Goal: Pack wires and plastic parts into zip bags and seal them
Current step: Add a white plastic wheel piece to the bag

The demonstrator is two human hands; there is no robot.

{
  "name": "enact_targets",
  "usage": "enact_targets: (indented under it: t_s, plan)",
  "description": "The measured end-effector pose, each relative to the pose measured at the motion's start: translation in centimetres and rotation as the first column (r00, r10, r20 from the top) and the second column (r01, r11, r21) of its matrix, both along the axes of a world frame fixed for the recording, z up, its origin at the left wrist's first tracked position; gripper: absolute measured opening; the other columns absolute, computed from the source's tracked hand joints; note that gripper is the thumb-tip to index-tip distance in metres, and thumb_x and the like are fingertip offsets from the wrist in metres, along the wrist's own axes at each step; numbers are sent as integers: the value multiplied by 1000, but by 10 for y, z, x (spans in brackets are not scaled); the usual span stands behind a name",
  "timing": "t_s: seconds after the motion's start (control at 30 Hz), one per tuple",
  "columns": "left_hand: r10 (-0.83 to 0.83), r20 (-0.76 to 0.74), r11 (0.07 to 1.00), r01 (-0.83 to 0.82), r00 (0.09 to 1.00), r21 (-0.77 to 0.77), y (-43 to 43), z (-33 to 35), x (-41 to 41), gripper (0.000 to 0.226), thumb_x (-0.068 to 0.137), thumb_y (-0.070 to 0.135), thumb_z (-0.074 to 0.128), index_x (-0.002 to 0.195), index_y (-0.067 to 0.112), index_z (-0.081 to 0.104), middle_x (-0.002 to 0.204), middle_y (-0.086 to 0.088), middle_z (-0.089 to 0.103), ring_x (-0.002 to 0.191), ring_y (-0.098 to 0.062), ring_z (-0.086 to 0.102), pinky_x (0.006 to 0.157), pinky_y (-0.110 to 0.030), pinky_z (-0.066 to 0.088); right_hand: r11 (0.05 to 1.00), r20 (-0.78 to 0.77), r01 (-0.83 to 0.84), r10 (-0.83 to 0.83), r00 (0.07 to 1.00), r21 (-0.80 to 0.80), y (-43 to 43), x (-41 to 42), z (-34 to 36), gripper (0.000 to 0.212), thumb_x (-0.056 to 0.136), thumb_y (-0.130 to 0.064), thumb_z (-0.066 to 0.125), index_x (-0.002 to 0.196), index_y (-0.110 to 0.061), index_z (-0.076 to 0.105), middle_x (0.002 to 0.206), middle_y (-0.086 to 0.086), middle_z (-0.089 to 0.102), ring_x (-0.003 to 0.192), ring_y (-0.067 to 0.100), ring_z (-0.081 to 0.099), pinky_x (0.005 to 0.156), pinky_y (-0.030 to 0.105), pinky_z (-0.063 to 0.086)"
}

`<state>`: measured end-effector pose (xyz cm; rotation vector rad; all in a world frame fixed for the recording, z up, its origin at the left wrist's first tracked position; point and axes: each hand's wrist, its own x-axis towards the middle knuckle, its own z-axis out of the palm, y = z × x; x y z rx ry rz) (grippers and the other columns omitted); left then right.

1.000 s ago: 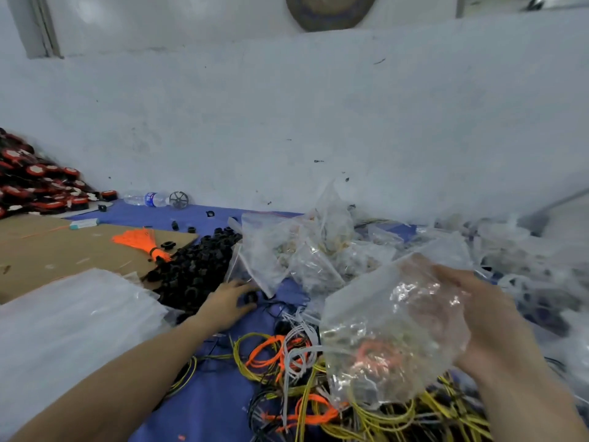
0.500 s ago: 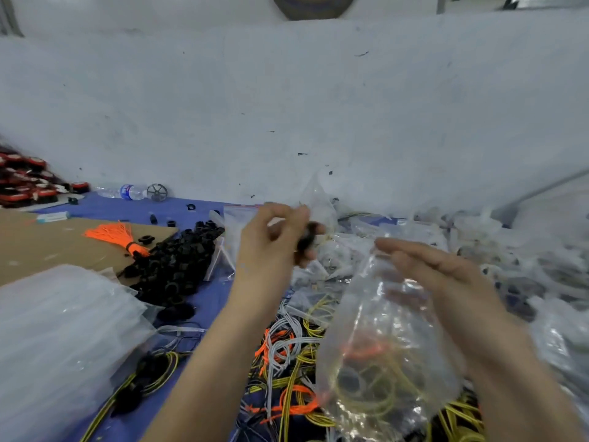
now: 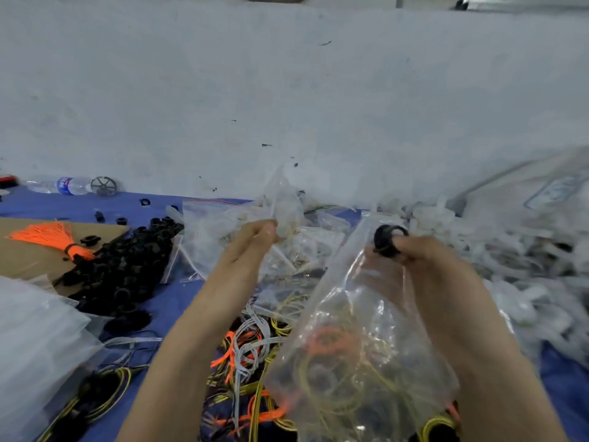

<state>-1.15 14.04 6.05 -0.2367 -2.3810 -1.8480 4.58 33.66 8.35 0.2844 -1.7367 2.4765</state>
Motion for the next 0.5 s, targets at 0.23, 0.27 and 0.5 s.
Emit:
enact_targets:
  t_s: [0.23,0.27,0.5]
  plan:
    - [-548,161,785,437,821,439,0,-25,0,43,84,40,63,117,13,66,97,-9,71,66,-17,64,64,-28,54,971,40,111,-105,994,-211,14,3,5,11,61,-17,49,63,-10,57,55,1,56,48,11,58,45,16,48]
    - [-561,149,779,458,814,428,1,-24,-1,40,82,40,65,114,16,68,98,-8,71,70,-16,65,66,-27,55,968,36,129,-124,992,-216,15,2,5,9,60,-17,49,62,-11,56,54,1,55,47,10,57,45,15,47]
    - [-609,372,777,433,701,456,44,-23,20,53,78,42,62,124,15,59,113,-12,68,92,-24,66,82,-34,55,965,52,164,-156,986,-206,12,-7,-3,6,53,-19,54,54,-15,58,54,-1,55,46,9,54,45,14,46]
